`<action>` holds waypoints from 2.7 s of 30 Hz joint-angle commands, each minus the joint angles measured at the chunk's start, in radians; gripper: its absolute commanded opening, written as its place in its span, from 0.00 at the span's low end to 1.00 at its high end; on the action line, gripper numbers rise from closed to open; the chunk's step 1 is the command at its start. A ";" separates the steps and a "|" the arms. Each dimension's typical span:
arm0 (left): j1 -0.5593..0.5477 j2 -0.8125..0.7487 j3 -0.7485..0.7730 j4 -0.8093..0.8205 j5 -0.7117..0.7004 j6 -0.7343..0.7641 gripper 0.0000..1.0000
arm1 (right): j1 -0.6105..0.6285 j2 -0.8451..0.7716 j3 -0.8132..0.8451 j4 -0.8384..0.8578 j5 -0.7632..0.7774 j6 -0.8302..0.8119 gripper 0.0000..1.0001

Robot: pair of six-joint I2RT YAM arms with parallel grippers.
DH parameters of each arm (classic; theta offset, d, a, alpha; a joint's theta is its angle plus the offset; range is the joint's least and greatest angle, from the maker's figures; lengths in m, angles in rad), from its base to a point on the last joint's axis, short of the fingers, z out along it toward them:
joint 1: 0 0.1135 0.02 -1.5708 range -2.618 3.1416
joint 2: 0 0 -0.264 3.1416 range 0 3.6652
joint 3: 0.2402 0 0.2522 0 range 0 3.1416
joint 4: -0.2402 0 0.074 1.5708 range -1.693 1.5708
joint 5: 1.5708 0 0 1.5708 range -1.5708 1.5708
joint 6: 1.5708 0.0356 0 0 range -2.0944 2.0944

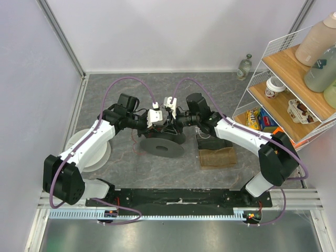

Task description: Wrap the cables

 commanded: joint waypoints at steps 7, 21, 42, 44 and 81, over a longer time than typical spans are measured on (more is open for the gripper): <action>-0.004 0.009 0.034 0.014 0.037 0.040 0.02 | 0.005 0.001 -0.004 0.071 -0.017 0.013 0.06; 0.087 -0.077 0.077 -0.073 0.005 -0.003 0.68 | -0.042 -0.076 -0.023 -0.001 -0.010 -0.036 0.00; 0.449 0.148 0.169 -0.309 0.186 0.594 0.68 | -0.137 -0.292 0.026 -0.090 0.020 0.026 0.00; 0.447 0.188 0.149 -0.423 0.168 0.818 0.68 | -0.154 -0.295 0.041 -0.092 0.034 0.060 0.00; 0.262 0.337 -0.030 -0.189 0.230 0.994 0.62 | -0.219 -0.306 0.085 0.057 0.025 0.339 0.00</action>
